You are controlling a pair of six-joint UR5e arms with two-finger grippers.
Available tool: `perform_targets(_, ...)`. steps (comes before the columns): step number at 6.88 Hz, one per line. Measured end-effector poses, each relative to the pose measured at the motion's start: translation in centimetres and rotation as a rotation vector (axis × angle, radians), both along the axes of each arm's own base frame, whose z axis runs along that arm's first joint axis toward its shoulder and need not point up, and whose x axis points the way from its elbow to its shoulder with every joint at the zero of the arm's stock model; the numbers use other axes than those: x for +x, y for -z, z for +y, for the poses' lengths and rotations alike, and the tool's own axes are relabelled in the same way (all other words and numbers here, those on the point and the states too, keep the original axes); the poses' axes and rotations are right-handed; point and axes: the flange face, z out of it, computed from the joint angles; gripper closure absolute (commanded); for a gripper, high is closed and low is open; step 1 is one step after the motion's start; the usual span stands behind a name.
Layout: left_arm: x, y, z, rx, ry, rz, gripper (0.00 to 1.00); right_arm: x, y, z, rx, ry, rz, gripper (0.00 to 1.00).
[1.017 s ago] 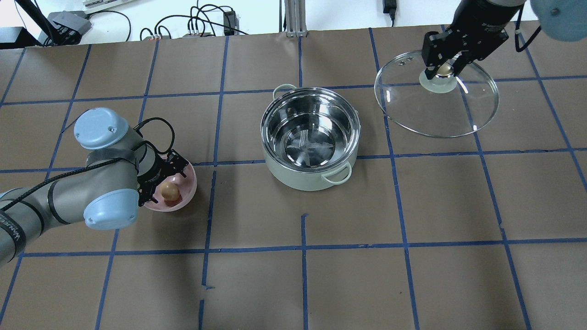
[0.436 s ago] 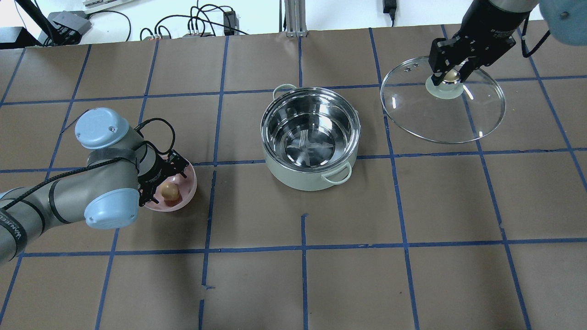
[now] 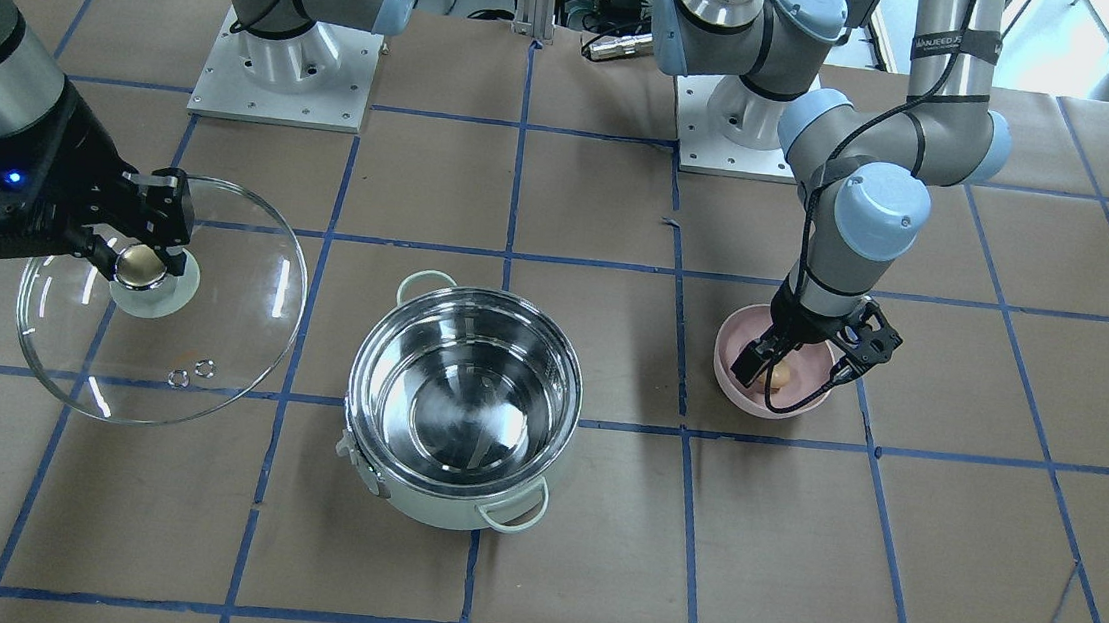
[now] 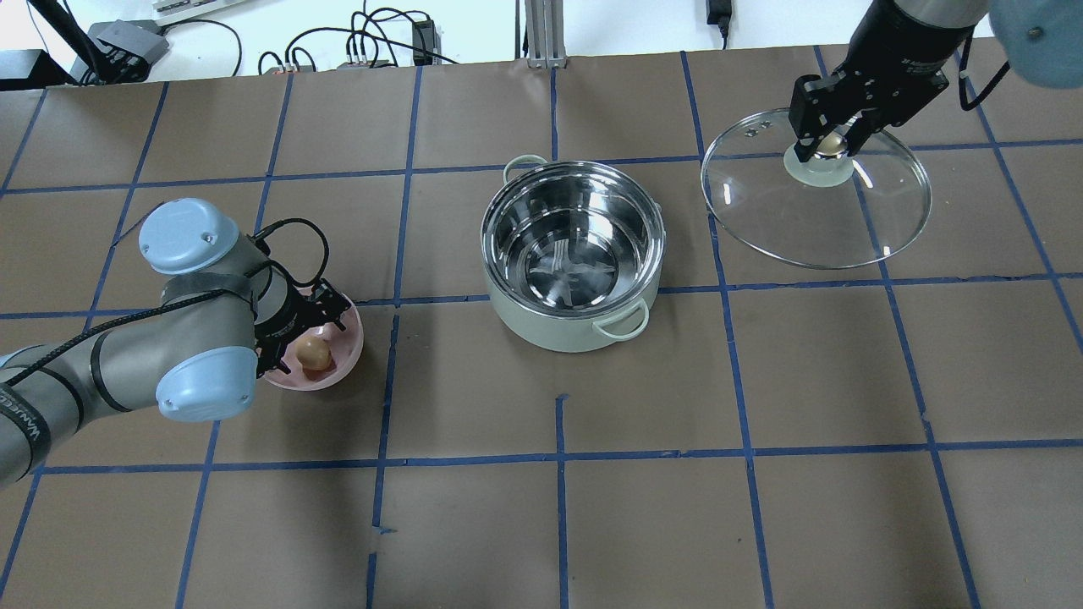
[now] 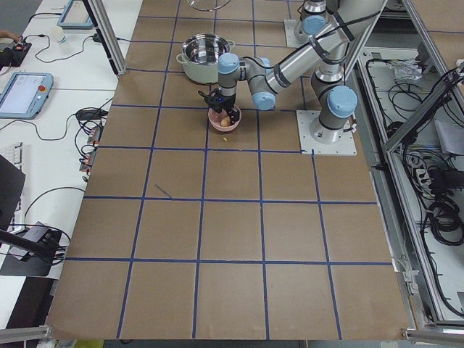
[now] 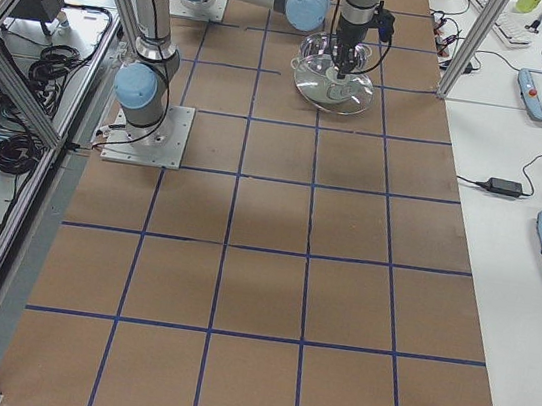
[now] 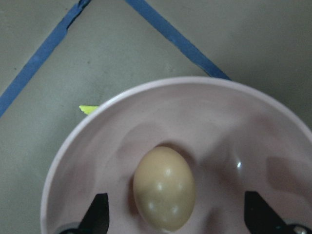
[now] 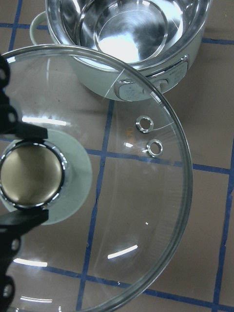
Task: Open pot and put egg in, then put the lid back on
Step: 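Lower the left gripper into the pink bowl and grasp the egg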
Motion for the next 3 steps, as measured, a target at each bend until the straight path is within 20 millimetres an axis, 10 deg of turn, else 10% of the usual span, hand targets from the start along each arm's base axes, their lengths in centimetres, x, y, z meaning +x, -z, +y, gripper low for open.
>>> perform_targets(3,0.09,0.95,-0.45,0.017,0.037,0.002,0.19,0.01,0.03,0.02,0.001,0.0,0.0,0.72)
